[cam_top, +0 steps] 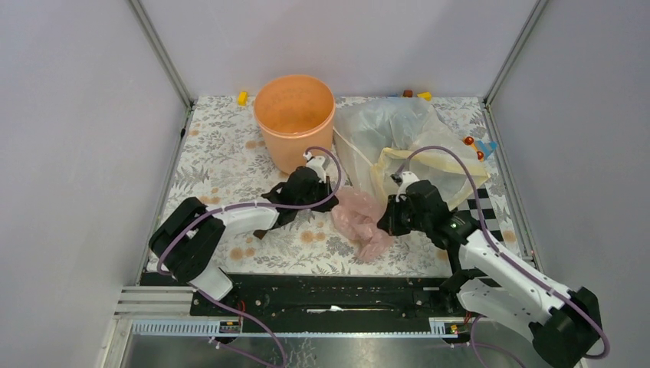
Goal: Put the trash bags into the trash bin
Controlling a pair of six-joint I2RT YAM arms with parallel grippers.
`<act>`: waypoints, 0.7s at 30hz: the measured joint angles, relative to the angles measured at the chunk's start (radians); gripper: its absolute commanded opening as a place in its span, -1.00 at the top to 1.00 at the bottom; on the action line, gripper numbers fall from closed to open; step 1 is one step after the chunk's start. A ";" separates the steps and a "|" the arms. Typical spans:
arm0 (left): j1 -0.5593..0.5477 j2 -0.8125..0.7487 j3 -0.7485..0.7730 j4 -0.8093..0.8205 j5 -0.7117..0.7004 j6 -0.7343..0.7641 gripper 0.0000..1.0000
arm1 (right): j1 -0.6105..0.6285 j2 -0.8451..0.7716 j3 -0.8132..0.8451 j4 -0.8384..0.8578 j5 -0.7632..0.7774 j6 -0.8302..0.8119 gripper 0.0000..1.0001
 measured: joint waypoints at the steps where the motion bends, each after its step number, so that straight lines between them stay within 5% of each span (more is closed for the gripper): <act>1: 0.011 -0.003 -0.002 0.002 -0.006 -0.001 1.00 | 0.000 -0.019 0.003 -0.008 0.034 0.005 1.00; 12: 0.225 -0.213 -0.171 -0.048 -0.056 -0.020 1.00 | 0.002 -0.477 -0.005 -0.015 0.515 0.079 1.00; 21: 0.253 -0.342 -0.193 -0.092 -0.065 -0.023 1.00 | 0.002 -0.526 -0.093 0.049 0.537 0.097 0.86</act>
